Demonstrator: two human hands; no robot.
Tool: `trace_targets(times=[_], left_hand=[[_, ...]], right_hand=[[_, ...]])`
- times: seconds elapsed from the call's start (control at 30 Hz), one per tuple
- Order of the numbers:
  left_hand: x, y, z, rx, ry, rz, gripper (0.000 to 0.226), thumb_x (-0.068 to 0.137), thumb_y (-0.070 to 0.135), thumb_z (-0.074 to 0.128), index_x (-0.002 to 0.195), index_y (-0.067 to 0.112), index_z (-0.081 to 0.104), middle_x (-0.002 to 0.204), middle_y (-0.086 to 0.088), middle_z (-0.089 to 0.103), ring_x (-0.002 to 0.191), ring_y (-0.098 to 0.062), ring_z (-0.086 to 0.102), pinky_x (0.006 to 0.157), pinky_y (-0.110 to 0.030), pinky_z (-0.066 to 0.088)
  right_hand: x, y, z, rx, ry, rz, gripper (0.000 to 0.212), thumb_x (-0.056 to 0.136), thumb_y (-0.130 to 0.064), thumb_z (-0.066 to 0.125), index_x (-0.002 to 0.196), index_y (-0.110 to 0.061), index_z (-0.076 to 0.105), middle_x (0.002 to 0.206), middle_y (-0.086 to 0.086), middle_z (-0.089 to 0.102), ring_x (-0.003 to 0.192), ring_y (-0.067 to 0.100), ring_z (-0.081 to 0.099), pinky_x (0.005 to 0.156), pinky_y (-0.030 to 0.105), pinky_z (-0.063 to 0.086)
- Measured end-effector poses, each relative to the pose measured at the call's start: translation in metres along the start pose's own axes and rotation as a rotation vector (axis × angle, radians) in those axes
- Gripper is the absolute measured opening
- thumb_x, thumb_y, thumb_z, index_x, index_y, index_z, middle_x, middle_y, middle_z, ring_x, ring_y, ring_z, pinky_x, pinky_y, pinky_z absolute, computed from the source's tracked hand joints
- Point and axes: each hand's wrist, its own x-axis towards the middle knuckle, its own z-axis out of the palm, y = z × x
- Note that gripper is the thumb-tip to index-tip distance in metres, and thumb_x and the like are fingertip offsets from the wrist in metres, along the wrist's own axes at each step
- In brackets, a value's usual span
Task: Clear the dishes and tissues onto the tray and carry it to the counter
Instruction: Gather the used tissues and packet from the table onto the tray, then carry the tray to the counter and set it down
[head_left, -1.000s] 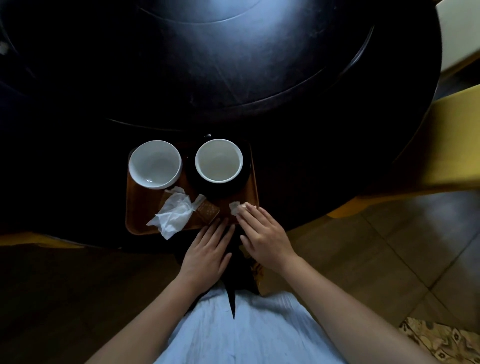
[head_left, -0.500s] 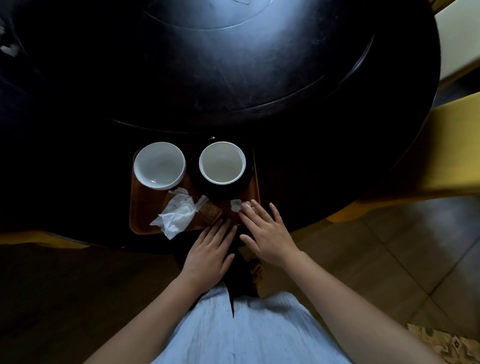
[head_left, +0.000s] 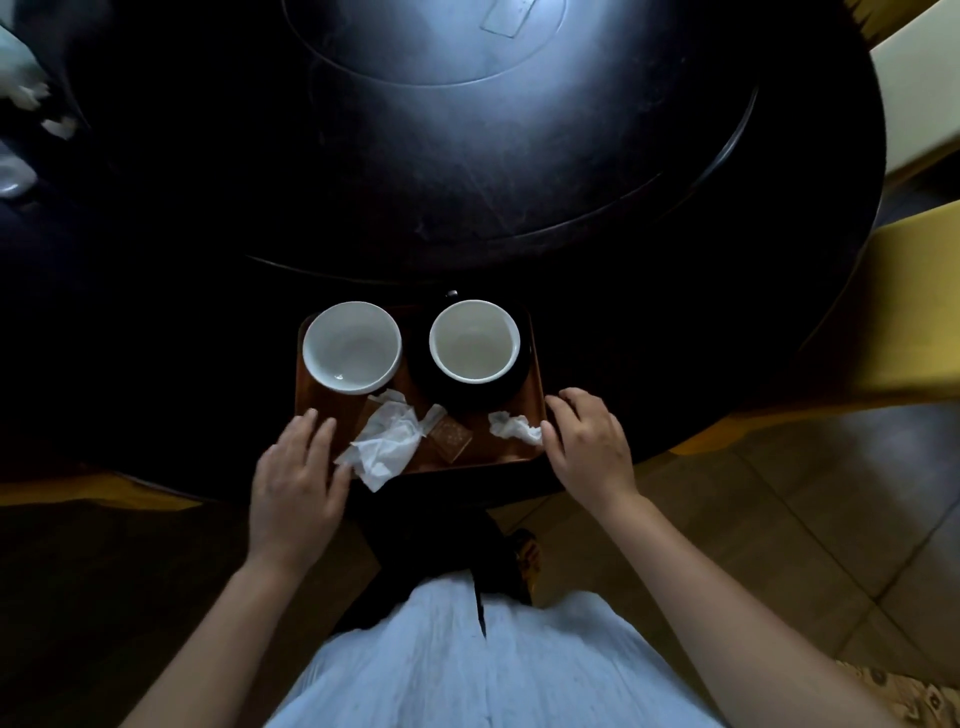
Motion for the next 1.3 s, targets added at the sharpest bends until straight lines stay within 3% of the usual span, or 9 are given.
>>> trace_targets(times=[0.13, 0.27, 0.5, 0.6, 0.67, 0.8, 1.03, 1.17, 1.3], left_hand=[[0.034, -0.031, -0.003, -0.044, 0.003, -0.258, 0.054, 0.088, 0.023, 0.055, 0.135, 0.006, 0.037, 0.134, -0.024, 0.044, 0.122, -0.038, 0.043, 0.091, -0.055, 0.044], [0.068, -0.043, 0.0, -0.09, -0.139, -0.426, 0.061, 0.086, 0.031, 0.056, 0.138, 0.01, 0.032, 0.132, -0.022, 0.043, 0.116, -0.038, 0.045, 0.081, -0.051, 0.047], [0.096, -0.051, 0.005, -0.163, -0.238, -0.406, 0.05, 0.084, 0.02, 0.058, 0.129, 0.005, 0.044, 0.117, -0.02, 0.054, 0.098, -0.033, 0.057, 0.07, -0.043, 0.052], [0.104, -0.051, 0.003, -0.221, -0.246, -0.383, 0.043, 0.082, 0.01, 0.06, 0.122, 0.003, 0.046, 0.087, -0.014, 0.059, 0.076, -0.028, 0.058, 0.059, -0.036, 0.044], [0.109, -0.053, 0.003, -0.227, -0.259, -0.372, 0.036, 0.081, 0.006, 0.06, 0.115, 0.003, 0.048, 0.068, -0.004, 0.052, 0.063, -0.022, 0.052, 0.053, -0.032, 0.038], [0.117, -0.063, 0.001, -0.276, -0.299, -0.377, 0.023, 0.08, 0.002, 0.058, 0.102, 0.006, 0.053, 0.066, -0.008, 0.059, 0.065, -0.024, 0.059, 0.058, -0.036, 0.046], [0.124, -0.076, 0.002, -0.41, -0.375, -0.36, 0.019, 0.078, 0.0, 0.057, 0.095, 0.007, 0.059, 0.081, -0.014, 0.065, 0.076, -0.029, 0.063, 0.073, -0.044, 0.053], [0.121, -0.079, 0.001, -0.436, -0.398, -0.324, 0.019, 0.081, 0.0, 0.06, 0.095, 0.011, 0.056, 0.081, -0.006, 0.061, 0.076, -0.022, 0.061, 0.069, -0.036, 0.051], [0.128, -0.08, -0.002, -0.468, -0.442, -0.322, 0.016, 0.083, -0.002, 0.056, 0.094, 0.009, 0.053, 0.08, -0.009, 0.061, 0.074, -0.02, 0.061, 0.065, -0.034, 0.053]], right_hand=[[0.024, -0.006, 0.006, 0.086, -0.094, 0.169, 0.043, 0.093, -0.024, 0.05, 0.13, -0.005, 0.045, 0.127, 0.015, 0.051, 0.112, 0.028, 0.053, 0.085, 0.035, 0.05], [0.047, -0.015, 0.011, 0.244, -0.161, 0.388, 0.044, 0.093, -0.02, 0.051, 0.133, -0.007, 0.041, 0.131, 0.016, 0.048, 0.115, 0.03, 0.052, 0.088, 0.036, 0.048], [0.07, -0.024, 0.018, 0.263, -0.22, 0.55, 0.046, 0.087, -0.012, 0.057, 0.131, -0.009, 0.045, 0.129, 0.015, 0.05, 0.113, 0.031, 0.053, 0.087, 0.036, 0.047], [0.078, -0.027, 0.022, 0.173, -0.235, 0.577, 0.047, 0.085, -0.009, 0.057, 0.13, -0.013, 0.046, 0.126, 0.015, 0.053, 0.109, 0.034, 0.056, 0.081, 0.038, 0.049], [0.083, -0.028, 0.024, 0.124, -0.245, 0.595, 0.046, 0.084, -0.008, 0.057, 0.128, -0.015, 0.048, 0.121, 0.015, 0.057, 0.105, 0.035, 0.058, 0.076, 0.038, 0.05], [0.091, -0.025, 0.026, 0.109, -0.228, 0.614, 0.033, 0.083, -0.006, 0.058, 0.114, -0.014, 0.052, 0.108, 0.016, 0.064, 0.098, 0.036, 0.061, 0.066, 0.034, 0.045], [0.099, -0.02, 0.021, 0.16, -0.312, 0.658, 0.021, 0.08, -0.008, 0.059, 0.101, -0.01, 0.057, 0.103, 0.015, 0.066, 0.095, 0.033, 0.061, 0.074, 0.034, 0.05], [0.1, -0.018, 0.013, 0.206, -0.358, 0.614, 0.017, 0.078, -0.006, 0.059, 0.094, -0.01, 0.056, 0.097, 0.014, 0.065, 0.092, 0.033, 0.062, 0.072, 0.034, 0.051], [0.105, -0.018, 0.007, 0.31, -0.401, 0.632, 0.013, 0.074, -0.001, 0.059, 0.076, -0.012, 0.052, 0.082, 0.013, 0.061, 0.074, 0.032, 0.066, 0.063, 0.041, 0.061]])
